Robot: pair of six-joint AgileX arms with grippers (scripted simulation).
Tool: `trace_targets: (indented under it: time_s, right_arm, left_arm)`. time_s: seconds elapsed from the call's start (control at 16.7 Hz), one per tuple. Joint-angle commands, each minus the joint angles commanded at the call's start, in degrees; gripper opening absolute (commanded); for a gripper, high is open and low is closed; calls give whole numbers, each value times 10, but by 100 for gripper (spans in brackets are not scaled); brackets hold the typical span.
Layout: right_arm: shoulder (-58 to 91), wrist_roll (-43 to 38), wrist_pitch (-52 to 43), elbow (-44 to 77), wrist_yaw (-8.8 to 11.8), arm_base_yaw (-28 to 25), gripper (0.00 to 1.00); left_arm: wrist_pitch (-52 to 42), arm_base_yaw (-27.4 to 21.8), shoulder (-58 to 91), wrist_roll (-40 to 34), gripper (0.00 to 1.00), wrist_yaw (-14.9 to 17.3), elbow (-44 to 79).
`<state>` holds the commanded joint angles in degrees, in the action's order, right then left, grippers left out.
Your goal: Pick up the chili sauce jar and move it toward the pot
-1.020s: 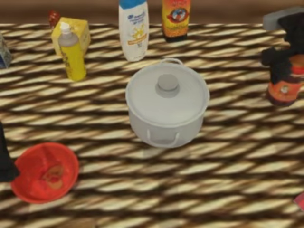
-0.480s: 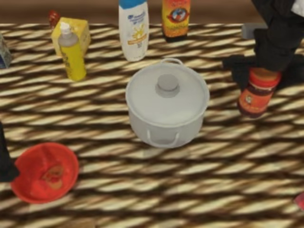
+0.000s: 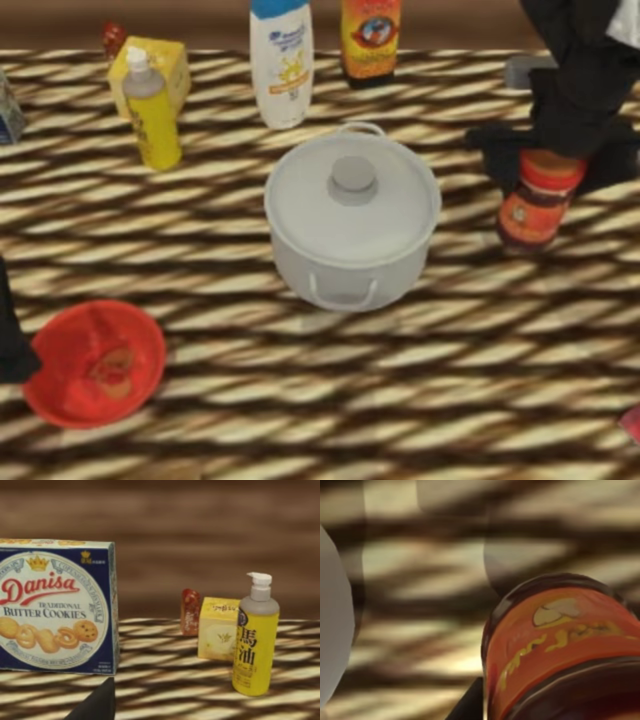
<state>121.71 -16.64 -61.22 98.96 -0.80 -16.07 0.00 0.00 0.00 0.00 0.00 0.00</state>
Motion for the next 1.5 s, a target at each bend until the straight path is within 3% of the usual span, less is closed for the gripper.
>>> trace_targets:
  time_s: [0.3,0.54,1.32,1.5]
  right_arm:
    - [24,-2,73,-51,-1,-1,0]
    - [25,-2,78,-54,-2,-2,0]
    - [25,-2,78,-54,-2,-2,98]
    - [25,-2,78,-54,-2,-2,100]
  left_arm:
    - [0,0,0,0,100,0,0]
    - [0,0,0,0,100,0,0]
    - [0,0,0,0,100,0,0]
    - [0,0,0,0,100,0,0]
